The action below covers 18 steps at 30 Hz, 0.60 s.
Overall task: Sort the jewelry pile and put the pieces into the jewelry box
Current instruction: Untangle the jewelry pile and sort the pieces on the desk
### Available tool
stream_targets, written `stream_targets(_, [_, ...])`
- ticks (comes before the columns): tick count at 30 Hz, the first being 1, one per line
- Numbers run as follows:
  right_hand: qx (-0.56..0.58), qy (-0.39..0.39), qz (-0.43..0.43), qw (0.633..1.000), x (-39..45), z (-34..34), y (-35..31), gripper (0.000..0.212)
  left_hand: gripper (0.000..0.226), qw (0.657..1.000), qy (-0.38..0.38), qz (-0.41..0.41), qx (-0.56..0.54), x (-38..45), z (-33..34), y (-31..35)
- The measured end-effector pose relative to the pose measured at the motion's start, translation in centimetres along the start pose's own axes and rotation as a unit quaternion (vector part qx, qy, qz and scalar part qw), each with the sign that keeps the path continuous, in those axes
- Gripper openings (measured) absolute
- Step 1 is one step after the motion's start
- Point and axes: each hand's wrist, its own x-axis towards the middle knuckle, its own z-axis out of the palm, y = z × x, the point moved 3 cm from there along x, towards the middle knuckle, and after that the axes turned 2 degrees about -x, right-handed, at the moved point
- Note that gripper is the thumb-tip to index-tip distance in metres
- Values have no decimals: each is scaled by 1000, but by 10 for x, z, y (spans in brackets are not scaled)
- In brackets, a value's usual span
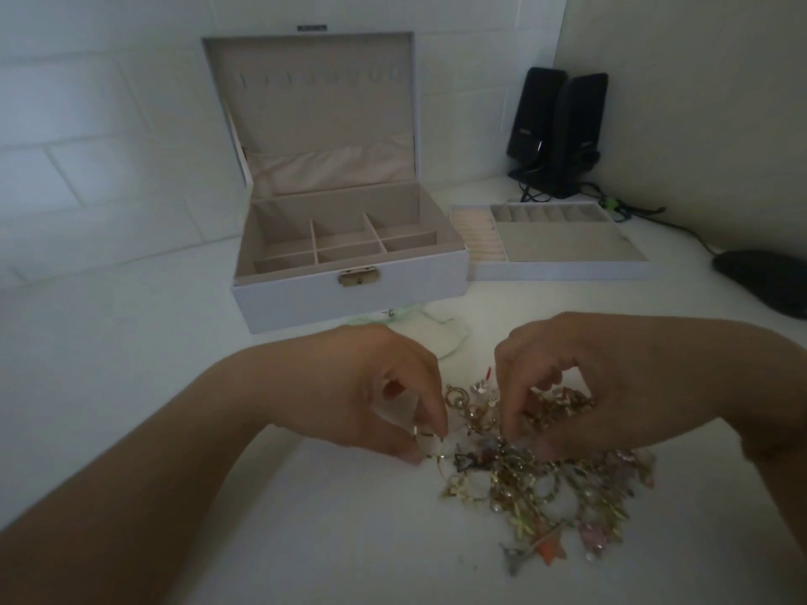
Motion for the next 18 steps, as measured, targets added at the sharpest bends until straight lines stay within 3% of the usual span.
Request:
stream_targets(4, [-5, -39, 41, 998, 0, 3, -4, 22, 22, 999, 5, 2, -46, -3, -6, 2])
stream_targets(7, [-36, -59, 50, 996, 4, 11, -6, 16, 17, 997, -11, -9, -79, -6, -10, 2])
stream_targets(12, [-4, -23, 30, 999, 0, 2, -6, 10, 15, 991, -7, 4, -137, -7, -14, 2])
stream_targets(15, [1, -3, 15, 1000, 1, -1, -12, 22, 10, 985, 15, 7, -174, -7, -16, -1])
stream_targets(18, [-30, -31, 20, 999, 7, 11, -21, 37, 15, 981, 31, 6, -193, -7, -17, -4])
